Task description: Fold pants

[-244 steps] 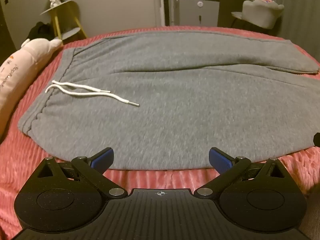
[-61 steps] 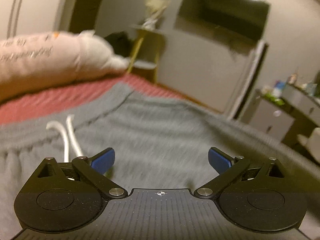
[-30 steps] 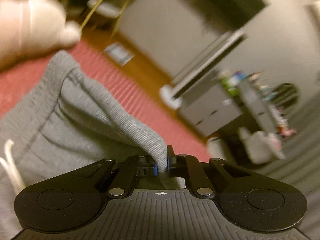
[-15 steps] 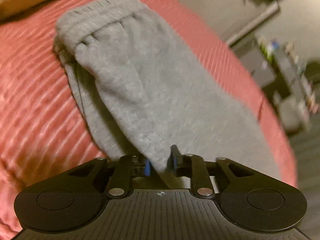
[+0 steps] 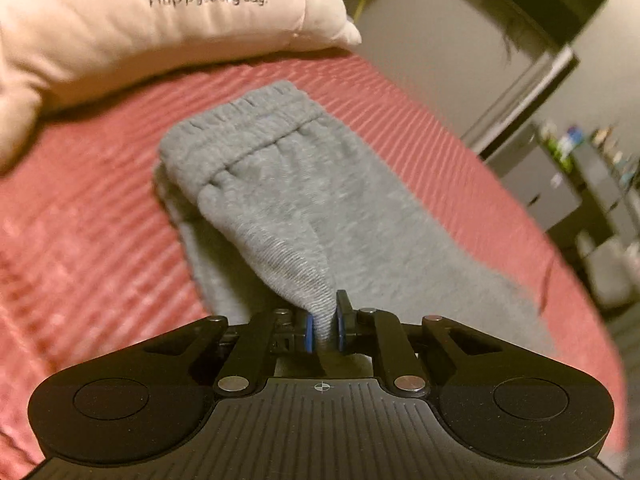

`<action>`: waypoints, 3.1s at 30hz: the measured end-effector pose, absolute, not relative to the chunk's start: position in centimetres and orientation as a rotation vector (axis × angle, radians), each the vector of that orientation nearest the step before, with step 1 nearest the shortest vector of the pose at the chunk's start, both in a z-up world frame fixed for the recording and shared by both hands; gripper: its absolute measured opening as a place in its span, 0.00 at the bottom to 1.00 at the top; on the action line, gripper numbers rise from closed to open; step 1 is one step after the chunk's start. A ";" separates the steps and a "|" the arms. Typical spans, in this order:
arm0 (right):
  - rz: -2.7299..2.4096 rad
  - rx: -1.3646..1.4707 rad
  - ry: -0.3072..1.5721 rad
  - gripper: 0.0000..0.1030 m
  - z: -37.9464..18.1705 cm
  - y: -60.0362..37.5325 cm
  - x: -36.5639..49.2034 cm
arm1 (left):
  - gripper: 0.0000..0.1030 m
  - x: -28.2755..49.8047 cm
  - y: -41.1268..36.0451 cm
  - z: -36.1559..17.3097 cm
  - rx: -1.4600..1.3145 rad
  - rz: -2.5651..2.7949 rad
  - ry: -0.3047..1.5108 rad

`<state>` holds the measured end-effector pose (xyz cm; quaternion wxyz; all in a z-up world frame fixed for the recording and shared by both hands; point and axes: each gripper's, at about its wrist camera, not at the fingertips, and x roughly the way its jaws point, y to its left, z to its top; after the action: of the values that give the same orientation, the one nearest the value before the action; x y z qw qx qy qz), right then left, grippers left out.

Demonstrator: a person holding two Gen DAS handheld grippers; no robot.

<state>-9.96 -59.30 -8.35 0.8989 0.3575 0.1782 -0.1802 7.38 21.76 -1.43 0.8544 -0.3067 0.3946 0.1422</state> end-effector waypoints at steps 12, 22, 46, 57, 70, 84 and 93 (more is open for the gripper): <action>-0.483 0.969 0.470 0.23 -13.0 -63.7 -14.0 | 0.87 5.4 12.3 4.2 -0.265 0.307 0.659; -0.486 1.018 0.525 0.39 -13.9 -65.0 -14.0 | 0.87 7.3 1.9 -3.2 -0.146 0.162 0.918; -0.359 1.090 0.421 0.38 -14.8 -66.9 -12.7 | 0.90 7.1 1.0 -3.2 -0.062 0.222 0.913; -0.370 0.859 0.440 0.09 -10.7 -63.8 -10.8 | 0.90 5.6 1.6 -0.5 -0.131 0.170 0.826; 0.298 0.320 0.549 0.10 -2.0 -38.2 -3.1 | 0.90 2.8 5.5 3.0 -0.182 0.196 0.775; 0.067 0.572 0.864 0.48 -9.2 -41.0 -4.1 | 0.90 4.9 1.9 2.4 -0.212 -0.144 0.858; -0.026 0.799 0.704 0.54 -10.4 -44.2 -7.9 | 0.78 11.8 -5.8 -1.5 -0.383 -0.409 1.055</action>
<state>-7.89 -44.16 -10.36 0.8615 0.3810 0.3355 -0.0122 11.81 -5.84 -1.52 0.8269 -0.1802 0.4967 -0.1924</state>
